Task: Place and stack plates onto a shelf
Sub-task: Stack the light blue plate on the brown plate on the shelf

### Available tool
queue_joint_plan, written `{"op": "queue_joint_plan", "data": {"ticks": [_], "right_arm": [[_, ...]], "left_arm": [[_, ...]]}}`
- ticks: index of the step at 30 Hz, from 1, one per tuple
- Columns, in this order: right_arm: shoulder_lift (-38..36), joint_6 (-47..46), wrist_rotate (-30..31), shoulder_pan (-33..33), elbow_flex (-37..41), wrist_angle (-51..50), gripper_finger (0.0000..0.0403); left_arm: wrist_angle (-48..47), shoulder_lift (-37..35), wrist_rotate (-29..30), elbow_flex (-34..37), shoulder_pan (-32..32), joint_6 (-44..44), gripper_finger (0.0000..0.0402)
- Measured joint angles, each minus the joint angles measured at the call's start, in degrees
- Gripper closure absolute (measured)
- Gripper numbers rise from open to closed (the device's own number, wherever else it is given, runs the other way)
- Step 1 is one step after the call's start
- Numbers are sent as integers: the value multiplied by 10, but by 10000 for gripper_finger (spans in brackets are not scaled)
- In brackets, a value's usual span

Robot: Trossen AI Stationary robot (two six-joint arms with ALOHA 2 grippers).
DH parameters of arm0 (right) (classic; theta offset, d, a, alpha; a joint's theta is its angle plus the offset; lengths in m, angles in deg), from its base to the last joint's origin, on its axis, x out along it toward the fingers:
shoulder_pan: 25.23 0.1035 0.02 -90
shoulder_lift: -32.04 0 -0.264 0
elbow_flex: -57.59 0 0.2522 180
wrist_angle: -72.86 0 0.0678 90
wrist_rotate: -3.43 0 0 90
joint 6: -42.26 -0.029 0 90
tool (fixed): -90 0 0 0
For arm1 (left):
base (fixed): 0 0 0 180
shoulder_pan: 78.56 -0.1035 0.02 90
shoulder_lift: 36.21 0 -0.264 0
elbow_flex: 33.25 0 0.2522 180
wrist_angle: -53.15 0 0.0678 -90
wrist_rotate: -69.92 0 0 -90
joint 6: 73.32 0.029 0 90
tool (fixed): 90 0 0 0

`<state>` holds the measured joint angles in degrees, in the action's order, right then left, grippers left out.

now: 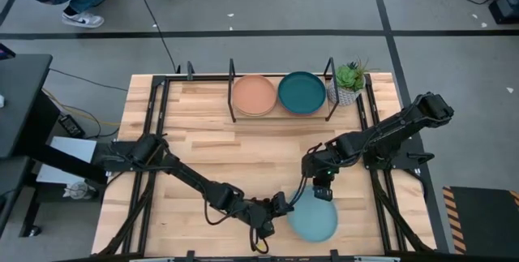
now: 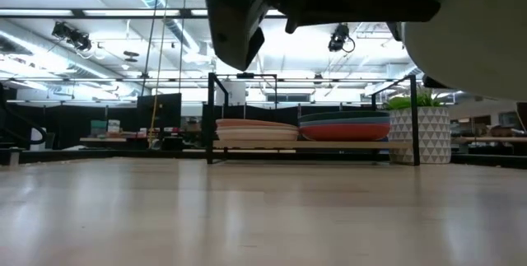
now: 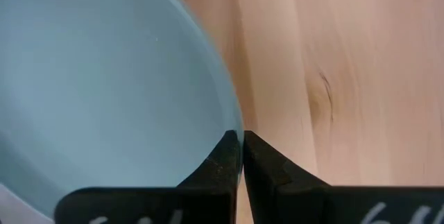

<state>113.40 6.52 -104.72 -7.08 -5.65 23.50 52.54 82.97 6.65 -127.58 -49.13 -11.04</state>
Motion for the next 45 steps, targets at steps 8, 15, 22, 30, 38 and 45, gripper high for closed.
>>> {"op": "queue_joint_plan", "data": {"ticks": [8,15,22,30,38,45], "right_arm": [[0,15,-2,-10,0,37,385],[0,19,-5,-15,0,40,384],[-1,21,-9,-15,0,61,374],[-18,23,-13,-30,0,42,314],[-135,8,57,-52,0,-6,290],[-262,-1,228,-26,0,-40,289]], "left_arm": [[8,0,1,0,-8,15,222],[5,0,1,0,-2,19,299],[-18,1,-4,1,5,26,346],[-20,1,4,1,9,26,338],[-55,-7,7,0,11,5,341],[-170,-61,97,0,-6,-70,342]]}}
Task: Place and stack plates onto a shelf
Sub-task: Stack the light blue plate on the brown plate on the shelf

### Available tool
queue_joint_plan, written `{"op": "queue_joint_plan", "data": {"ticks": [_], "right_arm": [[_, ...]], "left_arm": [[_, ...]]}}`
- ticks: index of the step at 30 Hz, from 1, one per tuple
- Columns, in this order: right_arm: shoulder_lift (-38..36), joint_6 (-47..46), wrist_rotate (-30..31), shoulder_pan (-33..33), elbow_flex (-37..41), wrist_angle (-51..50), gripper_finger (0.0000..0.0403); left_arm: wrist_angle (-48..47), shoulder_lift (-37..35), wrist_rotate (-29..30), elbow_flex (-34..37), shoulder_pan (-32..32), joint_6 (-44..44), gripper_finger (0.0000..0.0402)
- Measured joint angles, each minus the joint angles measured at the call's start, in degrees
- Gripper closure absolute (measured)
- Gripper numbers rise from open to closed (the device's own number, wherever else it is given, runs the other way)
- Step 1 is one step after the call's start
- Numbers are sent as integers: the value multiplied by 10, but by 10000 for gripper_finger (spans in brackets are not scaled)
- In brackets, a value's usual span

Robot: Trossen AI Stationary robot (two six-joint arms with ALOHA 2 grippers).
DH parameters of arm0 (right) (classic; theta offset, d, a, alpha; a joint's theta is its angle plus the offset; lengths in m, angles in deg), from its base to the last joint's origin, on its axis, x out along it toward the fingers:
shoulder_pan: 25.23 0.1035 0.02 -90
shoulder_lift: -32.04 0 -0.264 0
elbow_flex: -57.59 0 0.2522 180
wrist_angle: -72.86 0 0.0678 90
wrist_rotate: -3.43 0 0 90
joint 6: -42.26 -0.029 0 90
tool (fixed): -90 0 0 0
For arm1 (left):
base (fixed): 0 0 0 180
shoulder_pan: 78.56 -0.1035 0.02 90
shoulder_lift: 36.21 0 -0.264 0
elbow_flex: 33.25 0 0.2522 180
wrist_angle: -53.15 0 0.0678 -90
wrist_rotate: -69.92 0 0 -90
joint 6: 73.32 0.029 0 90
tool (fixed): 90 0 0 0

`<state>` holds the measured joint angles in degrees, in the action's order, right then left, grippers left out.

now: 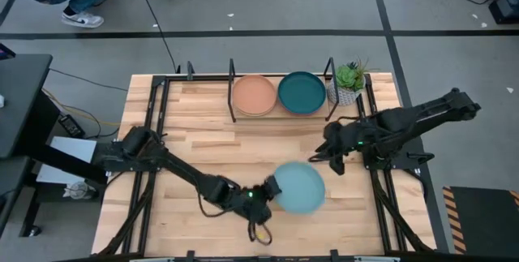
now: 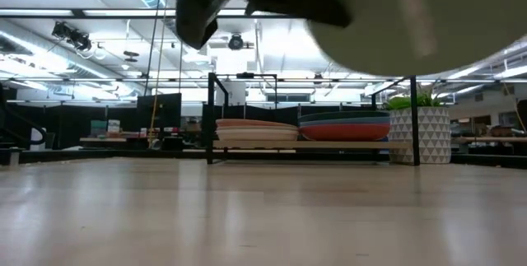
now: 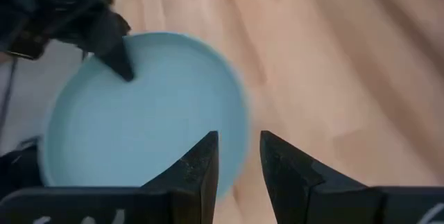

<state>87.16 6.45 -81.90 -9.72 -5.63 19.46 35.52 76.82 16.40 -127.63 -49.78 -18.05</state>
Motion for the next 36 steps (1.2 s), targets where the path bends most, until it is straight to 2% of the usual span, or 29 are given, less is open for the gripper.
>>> {"op": "queue_joint_plan", "data": {"ticks": [5,10,14,22,28,36], "right_arm": [[-31,0,132,62,0,1,289],[-1,-4,201,121,0,8,289],[43,-6,244,162,1,17,289],[125,-59,329,251,1,23,289],[171,-118,379,305,1,34,289],[198,-171,382,325,1,45,289]], "left_arm": [[-108,-27,63,0,-49,-74,342],[-170,-27,148,0,-113,-116,342],[-180,-24,162,0,-168,-145,342],[-194,-24,194,0,-248,-145,342],[-204,-24,179,0,-311,-146,342],[-248,-24,136,0,-360,-190,342]]}}
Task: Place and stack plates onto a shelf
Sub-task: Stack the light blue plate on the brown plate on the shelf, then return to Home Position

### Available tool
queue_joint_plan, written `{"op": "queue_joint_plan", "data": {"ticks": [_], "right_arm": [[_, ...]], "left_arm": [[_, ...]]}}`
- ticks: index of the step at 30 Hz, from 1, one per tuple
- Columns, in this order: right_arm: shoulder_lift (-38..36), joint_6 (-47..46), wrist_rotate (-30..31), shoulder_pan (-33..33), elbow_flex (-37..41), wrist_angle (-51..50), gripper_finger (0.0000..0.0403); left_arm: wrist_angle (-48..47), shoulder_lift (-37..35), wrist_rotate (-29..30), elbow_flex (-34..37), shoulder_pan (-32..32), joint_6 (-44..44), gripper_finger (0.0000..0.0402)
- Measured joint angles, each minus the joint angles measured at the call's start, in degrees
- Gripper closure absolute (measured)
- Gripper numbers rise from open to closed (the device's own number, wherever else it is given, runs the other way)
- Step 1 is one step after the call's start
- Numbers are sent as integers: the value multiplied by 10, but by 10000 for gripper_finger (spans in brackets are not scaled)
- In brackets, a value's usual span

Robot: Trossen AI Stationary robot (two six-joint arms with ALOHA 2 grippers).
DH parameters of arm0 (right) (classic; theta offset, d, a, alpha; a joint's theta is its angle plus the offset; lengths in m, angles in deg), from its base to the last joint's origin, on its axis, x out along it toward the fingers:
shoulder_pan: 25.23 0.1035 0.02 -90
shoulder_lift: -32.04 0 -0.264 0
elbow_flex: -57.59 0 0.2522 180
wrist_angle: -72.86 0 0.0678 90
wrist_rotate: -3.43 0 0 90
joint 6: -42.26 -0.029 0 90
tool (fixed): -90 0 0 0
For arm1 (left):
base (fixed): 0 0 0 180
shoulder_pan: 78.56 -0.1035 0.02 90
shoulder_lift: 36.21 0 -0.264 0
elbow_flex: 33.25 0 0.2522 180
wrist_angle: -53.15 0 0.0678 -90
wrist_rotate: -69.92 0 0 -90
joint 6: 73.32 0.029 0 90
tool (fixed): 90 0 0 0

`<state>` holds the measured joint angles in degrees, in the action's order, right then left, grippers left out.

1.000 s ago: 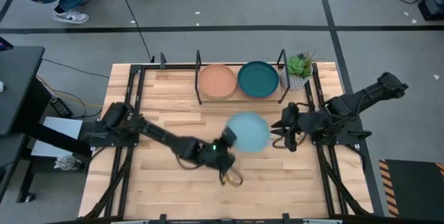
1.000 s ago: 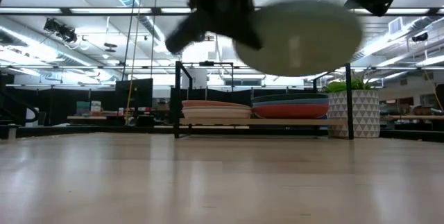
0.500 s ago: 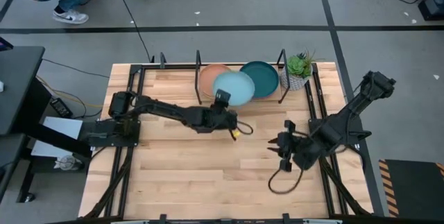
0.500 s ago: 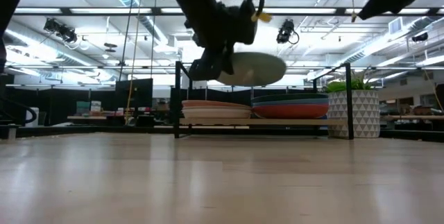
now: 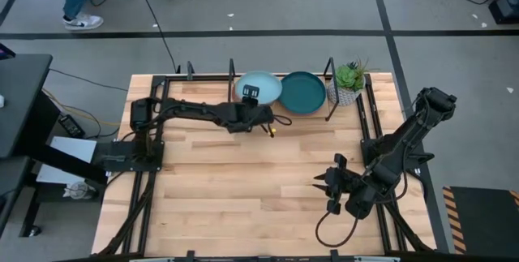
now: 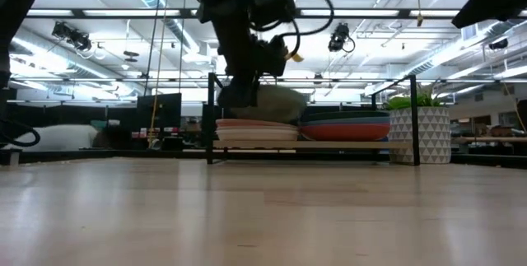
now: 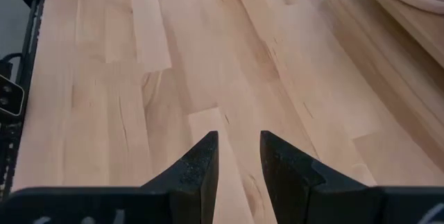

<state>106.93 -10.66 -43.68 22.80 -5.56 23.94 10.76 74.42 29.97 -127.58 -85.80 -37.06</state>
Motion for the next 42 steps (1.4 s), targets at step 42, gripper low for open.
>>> {"op": "queue_joint_plan", "data": {"ticks": [42], "right_arm": [[0,53,44,-1,0,4,289]], "left_arm": [[122,-92,-201,92,-12,-203,259]]}}
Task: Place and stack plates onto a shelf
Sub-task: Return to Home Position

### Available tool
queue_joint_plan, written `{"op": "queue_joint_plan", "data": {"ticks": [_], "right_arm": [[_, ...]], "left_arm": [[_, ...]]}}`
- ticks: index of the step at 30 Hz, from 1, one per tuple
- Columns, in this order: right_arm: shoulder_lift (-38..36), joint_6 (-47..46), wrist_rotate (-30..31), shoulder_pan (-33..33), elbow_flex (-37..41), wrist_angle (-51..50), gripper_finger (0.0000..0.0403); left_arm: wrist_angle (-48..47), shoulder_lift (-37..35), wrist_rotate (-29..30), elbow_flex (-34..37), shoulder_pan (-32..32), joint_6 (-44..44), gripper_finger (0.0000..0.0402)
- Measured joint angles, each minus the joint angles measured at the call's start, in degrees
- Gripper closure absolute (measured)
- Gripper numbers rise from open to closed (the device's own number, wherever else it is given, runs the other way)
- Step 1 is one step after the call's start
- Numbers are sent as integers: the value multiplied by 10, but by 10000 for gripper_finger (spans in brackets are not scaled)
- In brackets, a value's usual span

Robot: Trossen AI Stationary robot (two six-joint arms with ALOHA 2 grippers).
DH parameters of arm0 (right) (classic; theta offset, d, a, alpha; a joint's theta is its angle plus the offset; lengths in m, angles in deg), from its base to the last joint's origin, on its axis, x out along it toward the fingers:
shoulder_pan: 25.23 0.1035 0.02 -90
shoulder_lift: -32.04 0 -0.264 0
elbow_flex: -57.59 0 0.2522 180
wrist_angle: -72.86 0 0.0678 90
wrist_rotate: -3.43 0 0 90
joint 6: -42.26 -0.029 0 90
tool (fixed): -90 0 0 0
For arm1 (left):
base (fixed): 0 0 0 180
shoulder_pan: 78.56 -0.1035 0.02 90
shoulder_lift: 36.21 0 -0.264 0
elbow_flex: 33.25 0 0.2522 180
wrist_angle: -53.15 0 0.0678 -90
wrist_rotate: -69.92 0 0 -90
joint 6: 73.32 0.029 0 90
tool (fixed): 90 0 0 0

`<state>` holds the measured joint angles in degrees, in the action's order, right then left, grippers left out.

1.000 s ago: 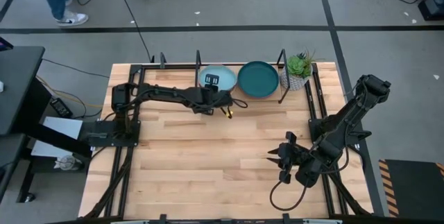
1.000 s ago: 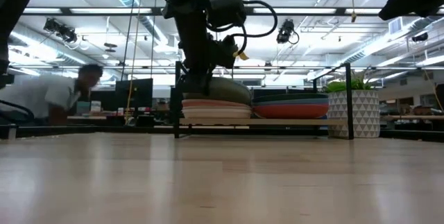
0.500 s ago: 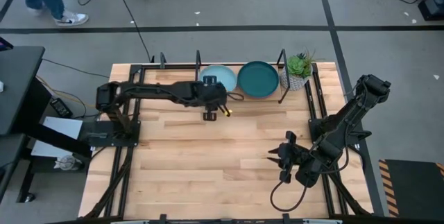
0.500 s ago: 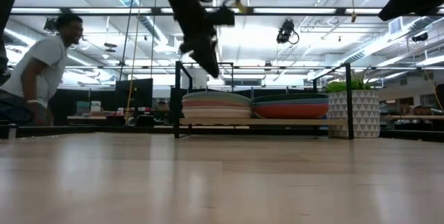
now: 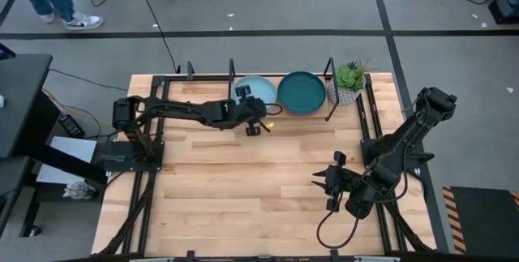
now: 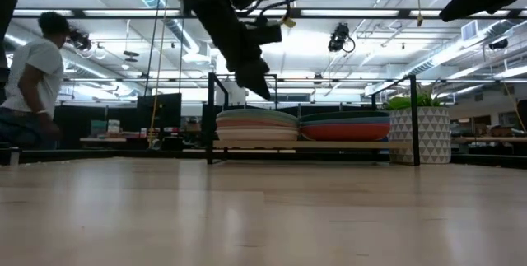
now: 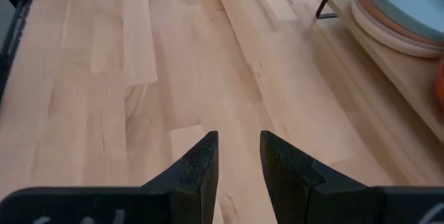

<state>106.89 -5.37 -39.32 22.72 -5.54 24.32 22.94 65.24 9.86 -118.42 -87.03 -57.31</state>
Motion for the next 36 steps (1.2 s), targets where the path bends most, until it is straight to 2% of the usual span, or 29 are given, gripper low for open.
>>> {"op": "queue_joint_plan", "data": {"ticks": [3,7,14,19,21,28,32,36], "right_arm": [[0,11,3,0,0,3,289],[0,23,5,0,0,4,289],[0,34,7,0,0,5,289],[0,44,12,0,0,6,289],[0,48,15,0,0,4,289],[-8,53,60,-4,48,15,291],[-39,62,39,-15,92,64,298],[-92,111,16,-34,136,129,309]], "left_arm": [[79,0,69,37,-1,37,260],[162,-1,75,75,-1,58,260],[130,0,72,101,-3,42,260],[129,-16,122,89,14,54,260],[136,-30,120,81,26,59,260],[151,-91,9,85,82,33,260],[160,-138,4,131,115,7,260],[213,-196,2,212,143,-23,260]]}}
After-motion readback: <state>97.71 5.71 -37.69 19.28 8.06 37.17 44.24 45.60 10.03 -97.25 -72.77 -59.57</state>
